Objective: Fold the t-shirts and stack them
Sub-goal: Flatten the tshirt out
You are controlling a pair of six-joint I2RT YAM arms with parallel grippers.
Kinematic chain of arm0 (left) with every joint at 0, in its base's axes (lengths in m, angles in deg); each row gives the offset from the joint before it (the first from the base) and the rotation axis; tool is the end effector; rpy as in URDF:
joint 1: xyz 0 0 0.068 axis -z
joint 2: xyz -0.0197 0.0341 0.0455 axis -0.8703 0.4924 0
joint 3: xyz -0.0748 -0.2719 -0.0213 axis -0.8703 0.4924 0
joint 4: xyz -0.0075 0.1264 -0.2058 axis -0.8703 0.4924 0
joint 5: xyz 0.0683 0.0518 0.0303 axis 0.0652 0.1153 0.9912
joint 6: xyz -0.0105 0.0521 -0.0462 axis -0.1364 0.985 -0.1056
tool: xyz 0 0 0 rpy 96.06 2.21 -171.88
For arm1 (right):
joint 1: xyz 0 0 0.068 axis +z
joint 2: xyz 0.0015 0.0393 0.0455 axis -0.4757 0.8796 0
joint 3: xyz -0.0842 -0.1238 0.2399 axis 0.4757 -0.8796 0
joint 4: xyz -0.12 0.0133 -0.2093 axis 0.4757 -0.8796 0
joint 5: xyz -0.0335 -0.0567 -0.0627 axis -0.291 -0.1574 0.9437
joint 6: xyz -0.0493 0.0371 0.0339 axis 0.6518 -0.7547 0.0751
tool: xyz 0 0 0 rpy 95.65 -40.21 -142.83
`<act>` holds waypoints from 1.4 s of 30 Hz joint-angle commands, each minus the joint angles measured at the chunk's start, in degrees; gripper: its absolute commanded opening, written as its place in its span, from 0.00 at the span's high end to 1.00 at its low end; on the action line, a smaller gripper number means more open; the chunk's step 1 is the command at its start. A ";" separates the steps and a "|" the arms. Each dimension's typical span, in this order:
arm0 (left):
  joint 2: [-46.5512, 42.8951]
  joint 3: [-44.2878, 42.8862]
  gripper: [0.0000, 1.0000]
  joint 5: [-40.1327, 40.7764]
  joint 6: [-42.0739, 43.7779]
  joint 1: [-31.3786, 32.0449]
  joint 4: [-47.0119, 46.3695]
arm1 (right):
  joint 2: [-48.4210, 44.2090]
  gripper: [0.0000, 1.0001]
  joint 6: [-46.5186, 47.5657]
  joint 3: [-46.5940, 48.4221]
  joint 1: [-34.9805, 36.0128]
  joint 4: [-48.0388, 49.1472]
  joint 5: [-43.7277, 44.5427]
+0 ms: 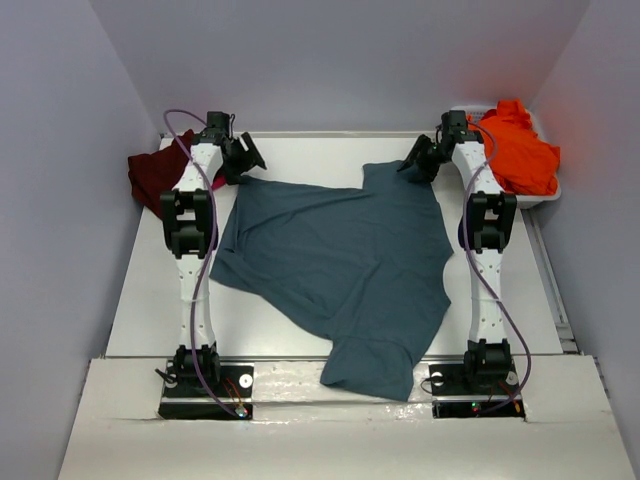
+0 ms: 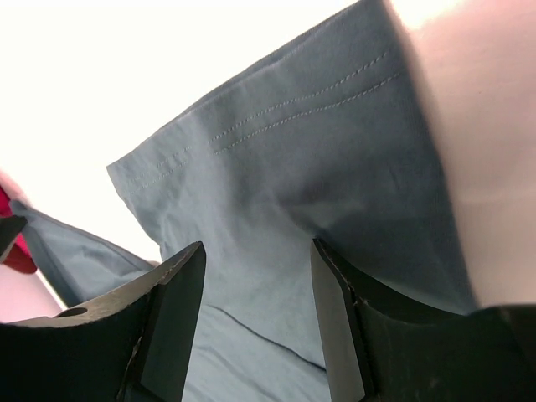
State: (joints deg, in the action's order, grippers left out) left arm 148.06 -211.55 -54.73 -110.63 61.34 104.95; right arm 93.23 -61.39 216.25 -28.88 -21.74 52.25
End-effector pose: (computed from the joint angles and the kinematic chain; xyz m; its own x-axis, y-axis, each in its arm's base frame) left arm 0.5566 -0.0256 0.1821 -0.7681 -0.4284 -0.4760 -0.1604 0.8483 -0.5047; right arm 0.5611 0.0192 0.1548 -0.8451 0.4696 -0.2556 0.2620 0.7805 0.5676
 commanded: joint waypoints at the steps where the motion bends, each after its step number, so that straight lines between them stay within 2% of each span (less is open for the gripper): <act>1: -3.86 -0.51 0.14 2.73 0.57 -0.93 -5.94 | -0.33 0.40 1.41 0.52 -1.29 2.72 1.16; 8: -11.68 3.19 0.14 2.29 2.85 -0.93 -7.80 | -8.06 0.41 1.23 -3.25 -1.29 1.58 0.10; 12: -18.88 8.37 0.13 2.20 4.52 -0.93 -8.86 | -17.36 0.41 1.76 -11.50 -1.29 0.18 1.16; 17: -21.00 9.78 0.14 2.37 6.10 -0.40 -2.46 | -24.23 0.41 2.72 -18.89 0.55 -3.33 2.64; 21: -24.07 17.41 0.14 4.05 6.72 1.35 -1.48 | -29.59 0.41 3.43 -28.36 2.05 -5.19 4.49; 28: -24.34 23.13 0.16 7.20 8.21 3.03 2.04 | -37.77 0.41 3.43 -43.83 4.69 -3.17 6.95; 33: -22.85 23.94 0.17 8.88 8.92 4.26 3.88 | -40.76 0.42 2.73 -53.51 5.30 -0.79 10.90; 42: -15.48 19.02 0.17 10.82 10.15 5.40 8.28 | -37.96 0.42 0.88 -55.73 5.30 -0.27 16.62</act>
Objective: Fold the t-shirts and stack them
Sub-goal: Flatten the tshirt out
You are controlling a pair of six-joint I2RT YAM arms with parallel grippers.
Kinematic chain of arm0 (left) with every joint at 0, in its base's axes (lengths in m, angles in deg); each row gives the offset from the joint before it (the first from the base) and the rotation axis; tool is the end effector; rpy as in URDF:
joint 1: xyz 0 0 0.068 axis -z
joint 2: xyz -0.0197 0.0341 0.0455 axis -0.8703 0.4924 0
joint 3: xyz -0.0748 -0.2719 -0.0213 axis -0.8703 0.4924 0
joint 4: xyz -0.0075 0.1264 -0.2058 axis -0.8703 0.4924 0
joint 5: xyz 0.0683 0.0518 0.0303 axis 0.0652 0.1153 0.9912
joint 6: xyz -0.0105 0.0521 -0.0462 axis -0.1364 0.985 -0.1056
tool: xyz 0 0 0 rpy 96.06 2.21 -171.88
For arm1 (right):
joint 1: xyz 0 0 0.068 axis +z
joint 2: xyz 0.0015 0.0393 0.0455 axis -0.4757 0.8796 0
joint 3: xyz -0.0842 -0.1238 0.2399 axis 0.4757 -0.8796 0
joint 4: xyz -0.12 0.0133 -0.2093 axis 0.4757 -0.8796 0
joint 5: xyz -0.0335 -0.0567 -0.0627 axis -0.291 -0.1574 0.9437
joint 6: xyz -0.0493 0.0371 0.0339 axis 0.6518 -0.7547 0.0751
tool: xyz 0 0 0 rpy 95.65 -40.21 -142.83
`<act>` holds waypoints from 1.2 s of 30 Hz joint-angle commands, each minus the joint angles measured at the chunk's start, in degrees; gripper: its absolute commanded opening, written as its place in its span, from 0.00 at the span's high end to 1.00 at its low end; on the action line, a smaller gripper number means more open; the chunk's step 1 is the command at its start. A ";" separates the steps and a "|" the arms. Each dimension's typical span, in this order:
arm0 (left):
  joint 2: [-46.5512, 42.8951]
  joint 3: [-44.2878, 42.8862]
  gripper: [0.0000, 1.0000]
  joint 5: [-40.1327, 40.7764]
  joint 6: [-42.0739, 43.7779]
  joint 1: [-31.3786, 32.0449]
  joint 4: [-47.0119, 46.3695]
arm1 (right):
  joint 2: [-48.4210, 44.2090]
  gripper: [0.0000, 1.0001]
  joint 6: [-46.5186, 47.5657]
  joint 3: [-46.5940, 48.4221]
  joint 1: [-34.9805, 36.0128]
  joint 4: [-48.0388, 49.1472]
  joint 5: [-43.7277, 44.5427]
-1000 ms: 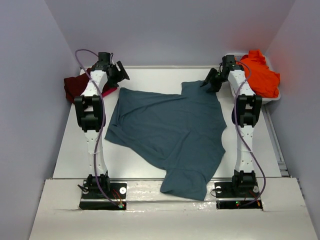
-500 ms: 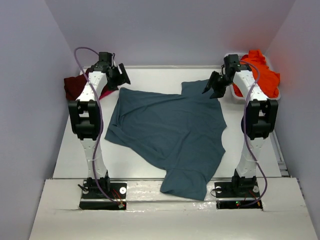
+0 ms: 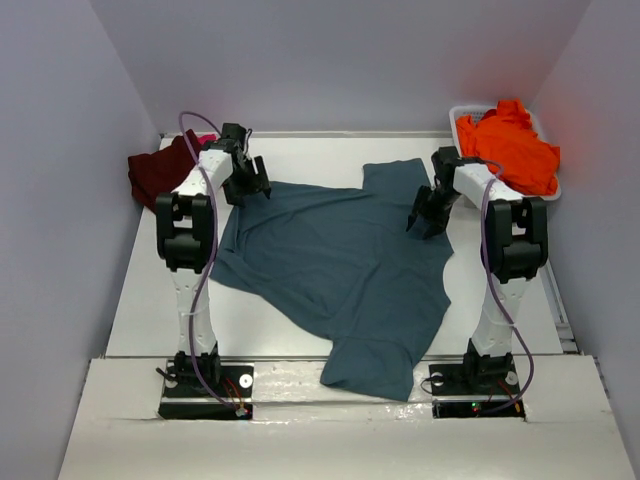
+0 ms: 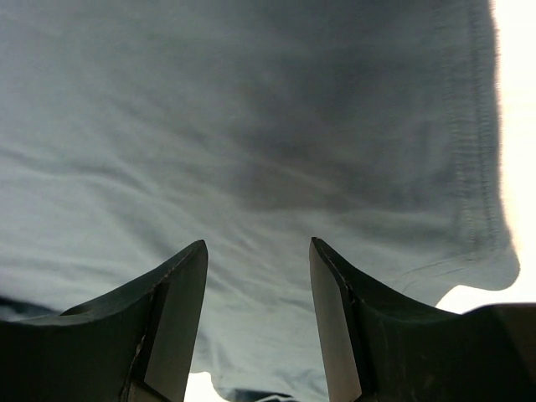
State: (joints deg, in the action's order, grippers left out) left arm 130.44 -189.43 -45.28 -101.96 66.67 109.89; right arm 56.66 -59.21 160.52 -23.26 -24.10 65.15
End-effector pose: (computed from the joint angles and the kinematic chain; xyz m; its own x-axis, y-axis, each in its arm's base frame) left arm 0.4771 -0.0598 0.2088 -0.8606 -0.2278 -0.4556 -0.1029 0.9537 -0.2825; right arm 0.3923 0.0470 0.1815 -0.9220 0.3847 -0.0433 0.3626 0.8974 0.2514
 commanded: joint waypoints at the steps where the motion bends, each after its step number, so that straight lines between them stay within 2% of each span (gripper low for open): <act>1: 2.76 -3.63 0.17 1.29 1.56 0.07 3.86 | -0.95 0.42 -1.74 0.10 -0.31 2.36 3.82; 9: 8.03 -7.76 0.17 1.29 1.74 0.07 5.10 | 5.11 0.43 -2.27 4.75 -0.31 2.19 3.82; 16: 12.08 -13.03 0.17 2.43 1.21 0.07 6.86 | 12.40 0.43 -1.92 12.74 -0.31 0.25 4.61; 23: 15.59 -18.22 0.16 2.69 0.07 -0.46 7.74 | 22.16 0.43 -2.09 27.68 -0.31 -5.19 6.71; 28: 16.83 -20.85 0.16 1.12 -1.07 -2.30 6.42 | 27.52 0.42 -2.89 38.13 -2.33 -9.15 5.84; 36: 17.09 -22.18 0.16 -1.17 -1.87 -4.94 4.66 | 28.93 0.42 -3.24 42.11 -7.34 -11.09 6.36</act>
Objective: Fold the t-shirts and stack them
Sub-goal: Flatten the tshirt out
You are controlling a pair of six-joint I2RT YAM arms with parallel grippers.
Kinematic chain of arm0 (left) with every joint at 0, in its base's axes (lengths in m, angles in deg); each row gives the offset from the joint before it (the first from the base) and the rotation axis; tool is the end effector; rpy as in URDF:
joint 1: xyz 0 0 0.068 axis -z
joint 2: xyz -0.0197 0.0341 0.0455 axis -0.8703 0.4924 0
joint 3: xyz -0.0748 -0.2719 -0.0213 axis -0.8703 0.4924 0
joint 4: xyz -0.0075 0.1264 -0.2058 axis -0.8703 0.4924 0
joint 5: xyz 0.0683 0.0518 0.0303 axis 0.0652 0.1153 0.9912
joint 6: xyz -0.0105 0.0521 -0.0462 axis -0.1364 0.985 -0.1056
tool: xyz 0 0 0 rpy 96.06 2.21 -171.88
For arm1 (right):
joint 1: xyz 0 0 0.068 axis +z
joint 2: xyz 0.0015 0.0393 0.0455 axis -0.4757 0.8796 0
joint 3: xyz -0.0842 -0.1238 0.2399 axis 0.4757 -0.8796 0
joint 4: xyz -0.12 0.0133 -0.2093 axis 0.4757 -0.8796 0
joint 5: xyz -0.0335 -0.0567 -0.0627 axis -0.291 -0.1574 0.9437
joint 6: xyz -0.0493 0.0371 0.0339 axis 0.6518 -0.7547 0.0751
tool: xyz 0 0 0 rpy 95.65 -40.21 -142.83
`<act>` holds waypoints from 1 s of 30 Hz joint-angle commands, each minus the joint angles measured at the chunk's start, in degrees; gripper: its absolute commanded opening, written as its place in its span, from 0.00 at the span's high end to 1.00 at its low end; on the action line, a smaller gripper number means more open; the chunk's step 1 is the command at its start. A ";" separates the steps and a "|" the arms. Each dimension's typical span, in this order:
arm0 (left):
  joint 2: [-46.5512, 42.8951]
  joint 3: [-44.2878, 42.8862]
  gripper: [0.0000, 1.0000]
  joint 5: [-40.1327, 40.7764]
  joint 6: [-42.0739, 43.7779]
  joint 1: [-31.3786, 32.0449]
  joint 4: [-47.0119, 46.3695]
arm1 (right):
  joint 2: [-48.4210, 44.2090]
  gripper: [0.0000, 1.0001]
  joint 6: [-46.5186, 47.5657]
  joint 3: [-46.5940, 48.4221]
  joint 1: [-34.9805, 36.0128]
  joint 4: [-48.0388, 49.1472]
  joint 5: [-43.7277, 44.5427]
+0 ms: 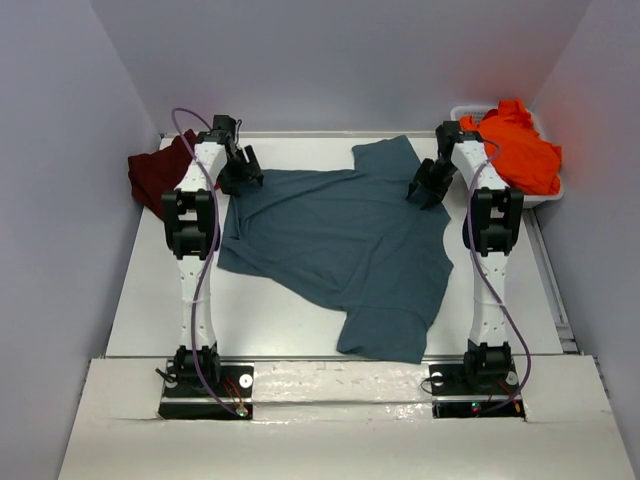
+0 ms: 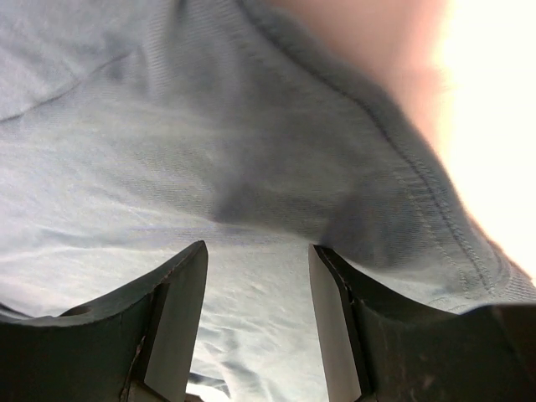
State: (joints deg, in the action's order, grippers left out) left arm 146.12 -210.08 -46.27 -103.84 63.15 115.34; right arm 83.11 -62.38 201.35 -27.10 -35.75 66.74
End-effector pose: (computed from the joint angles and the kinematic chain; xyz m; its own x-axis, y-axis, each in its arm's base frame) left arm 0.5332 -0.0339 0.1766 -0.8460 -0.3098 -0.4340 -0.1832 0.9332 -0.3090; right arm 0.5000 0.0214 0.1580 -0.8643 0.4959 -0.0841 0.4627 0.8494 0.2537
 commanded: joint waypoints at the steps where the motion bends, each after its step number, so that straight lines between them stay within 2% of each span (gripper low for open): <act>1: 1.51 -1.52 0.16 -0.28 -0.08 -1.43 -0.78 | 2.31 0.42 0.02 1.19 -4.28 0.39 4.68; 9: -0.42 -1.79 0.15 -3.79 0.98 -2.48 -4.12 | 0.12 0.42 0.72 0.23 -4.90 1.00 3.11; 14: -7.80 3.57 0.14 -3.45 0.98 -2.48 -10.00 | -4.62 0.41 1.78 -3.64 -4.38 3.46 1.78; 19: -7.63 0.94 0.14 1.21 1.33 -2.48 -5.01 | -7.18 0.41 2.74 -4.34 -4.38 3.02 2.83; 30: -14.74 10.16 0.14 4.38 2.38 -3.53 -5.00 | -11.74 0.41 3.62 -6.63 -4.38 2.94 0.73</act>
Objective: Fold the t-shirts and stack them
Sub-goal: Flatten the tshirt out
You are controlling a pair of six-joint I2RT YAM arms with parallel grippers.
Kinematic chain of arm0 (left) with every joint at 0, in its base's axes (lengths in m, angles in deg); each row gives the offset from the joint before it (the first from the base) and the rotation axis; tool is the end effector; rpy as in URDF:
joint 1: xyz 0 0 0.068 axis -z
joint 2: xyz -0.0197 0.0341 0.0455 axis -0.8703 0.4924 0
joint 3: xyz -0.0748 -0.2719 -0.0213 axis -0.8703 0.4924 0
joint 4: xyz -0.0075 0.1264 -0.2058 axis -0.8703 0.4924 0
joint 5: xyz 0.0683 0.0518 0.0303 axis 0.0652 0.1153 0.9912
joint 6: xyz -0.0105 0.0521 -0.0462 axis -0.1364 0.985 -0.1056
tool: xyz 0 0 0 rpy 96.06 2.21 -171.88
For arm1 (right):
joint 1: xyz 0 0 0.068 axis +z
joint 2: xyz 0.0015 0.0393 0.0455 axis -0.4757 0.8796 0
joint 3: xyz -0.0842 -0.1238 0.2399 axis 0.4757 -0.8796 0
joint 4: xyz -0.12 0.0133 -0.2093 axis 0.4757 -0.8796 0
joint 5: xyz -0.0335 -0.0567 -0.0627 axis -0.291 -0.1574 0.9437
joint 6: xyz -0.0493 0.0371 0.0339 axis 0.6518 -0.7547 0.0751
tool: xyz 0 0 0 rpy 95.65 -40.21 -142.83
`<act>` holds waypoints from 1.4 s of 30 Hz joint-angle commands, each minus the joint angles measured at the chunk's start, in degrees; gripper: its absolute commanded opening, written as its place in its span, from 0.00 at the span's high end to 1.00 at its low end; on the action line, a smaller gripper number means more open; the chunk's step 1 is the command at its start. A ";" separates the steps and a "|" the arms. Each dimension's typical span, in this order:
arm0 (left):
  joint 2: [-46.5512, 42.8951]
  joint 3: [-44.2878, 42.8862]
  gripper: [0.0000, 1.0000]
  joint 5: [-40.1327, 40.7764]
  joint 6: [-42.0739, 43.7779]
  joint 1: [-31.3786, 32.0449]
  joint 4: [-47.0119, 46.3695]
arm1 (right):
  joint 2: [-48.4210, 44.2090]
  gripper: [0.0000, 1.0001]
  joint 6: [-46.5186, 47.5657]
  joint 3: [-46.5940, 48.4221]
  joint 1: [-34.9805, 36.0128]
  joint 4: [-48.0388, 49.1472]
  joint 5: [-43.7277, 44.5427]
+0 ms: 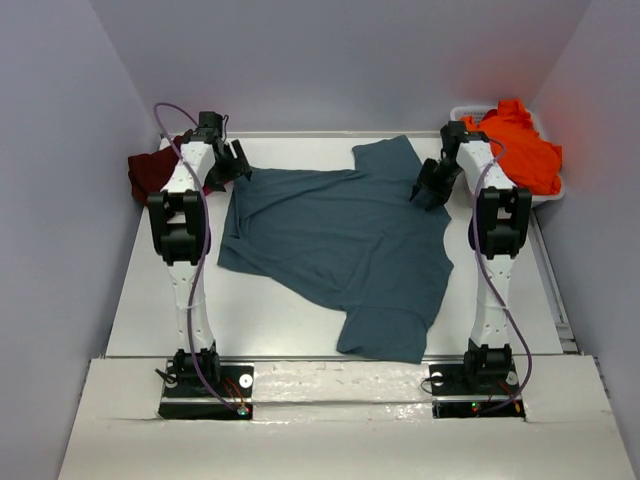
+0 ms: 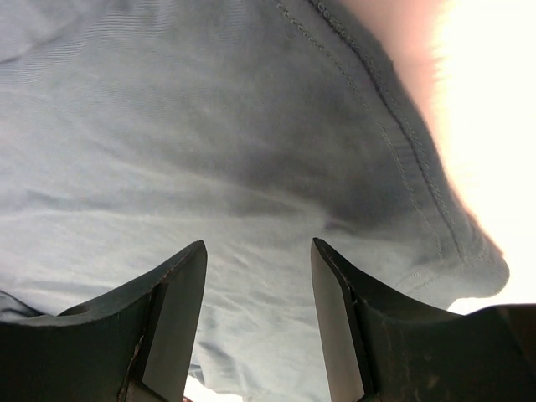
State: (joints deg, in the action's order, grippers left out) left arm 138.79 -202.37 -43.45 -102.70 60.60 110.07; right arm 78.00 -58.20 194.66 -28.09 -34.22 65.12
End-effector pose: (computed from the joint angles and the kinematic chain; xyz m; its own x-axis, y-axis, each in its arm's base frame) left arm 0.5203 -0.0073 0.2070 -0.7856 -0.3310 -0.5228 -0.2086 0.9371 -0.2799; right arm 0.4851 0.0143 0.1710 -0.8908 0.4456 -0.0891 0.4089 0.8715 0.2707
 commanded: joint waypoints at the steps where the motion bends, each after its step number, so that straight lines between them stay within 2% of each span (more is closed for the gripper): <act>1: -8.13 3.41 0.14 1.47 1.42 -0.98 0.09 | -7.07 0.41 -0.46 -0.03 -3.39 1.41 2.17; 7: -16.81 8.42 0.14 -2.65 1.16 -0.46 -1.40 | -12.16 0.41 0.41 -2.83 -1.47 1.14 0.42; 10: -21.30 11.77 0.14 -4.24 0.81 0.95 -2.02 | -16.21 0.41 0.50 -7.84 0.91 2.27 -1.43; 13: -24.03 19.12 0.14 -7.22 0.89 3.85 -1.93 | -19.99 0.41 1.12 -14.34 4.77 3.68 -1.96; 19: -26.76 30.29 0.14 -7.31 0.81 9.65 -4.65 | -25.09 0.41 -0.11 -27.61 12.59 8.08 -4.85; 24: -27.91 36.01 0.14 -8.46 -0.51 10.71 -6.32 | -28.34 0.41 -2.04 -36.14 15.33 11.24 -6.44; 26: -28.08 37.25 0.14 -7.85 -0.51 10.71 -6.15 | -30.10 0.41 -2.48 -40.53 15.33 13.18 -7.58; 32: -28.79 38.83 0.14 -5.83 -0.51 10.71 -5.89 | -31.42 0.41 -2.66 -45.81 15.33 15.03 -6.89; 42: -27.56 39.19 0.14 -1.69 -1.74 10.71 -4.39 | -29.93 0.41 -2.92 -47.31 15.33 15.38 -7.06</act>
State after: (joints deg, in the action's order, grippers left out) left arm 113.16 -163.83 -47.45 -103.55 71.59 104.85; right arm 49.14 -60.63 147.36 -12.74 -20.41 58.41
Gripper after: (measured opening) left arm 0.858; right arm 0.587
